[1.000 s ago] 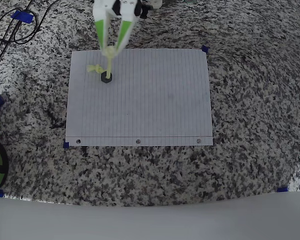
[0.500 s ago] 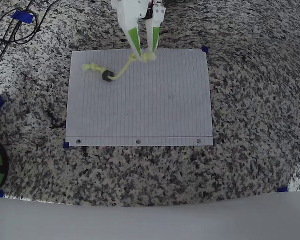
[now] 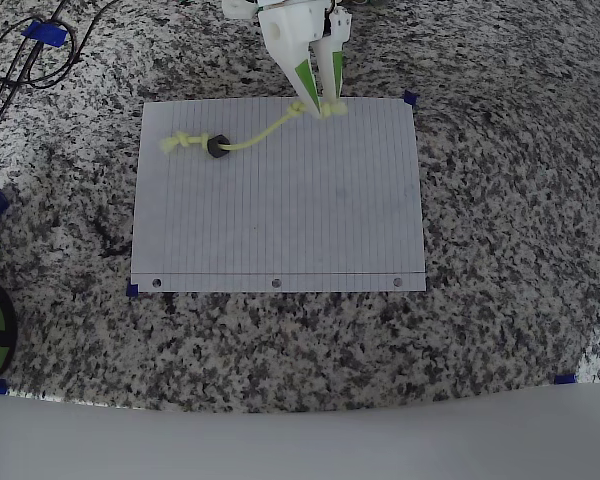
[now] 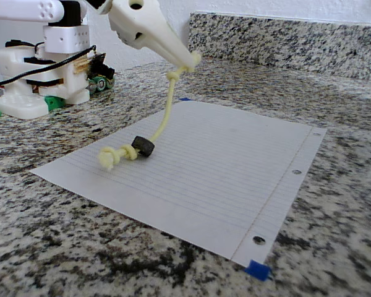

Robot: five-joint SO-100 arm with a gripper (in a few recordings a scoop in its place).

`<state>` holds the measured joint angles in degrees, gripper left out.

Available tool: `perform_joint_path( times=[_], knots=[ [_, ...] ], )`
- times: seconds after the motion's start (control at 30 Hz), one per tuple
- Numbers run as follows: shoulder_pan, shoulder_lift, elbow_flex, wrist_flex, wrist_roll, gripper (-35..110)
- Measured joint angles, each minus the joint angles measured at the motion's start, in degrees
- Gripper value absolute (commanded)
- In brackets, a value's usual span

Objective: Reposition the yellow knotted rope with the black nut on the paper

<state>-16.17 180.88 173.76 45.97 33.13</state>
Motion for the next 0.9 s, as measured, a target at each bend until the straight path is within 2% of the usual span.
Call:
perform_joint_path(
  times=[0.1,0.4,0.53,0.67,0.9],
  knots=[
    [-0.97,-0.18,0.0,0.35,0.18,0],
    [-1.58,-0.53,0.44,0.7,13.1,0],
    [-2.9,-3.43,1.41,-1.93,14.5,0],
    [-3.16,-3.87,1.41,-3.87,13.36,0],
    [-3.69,-3.87,3.6,-5.19,3.16,0]
  ],
)
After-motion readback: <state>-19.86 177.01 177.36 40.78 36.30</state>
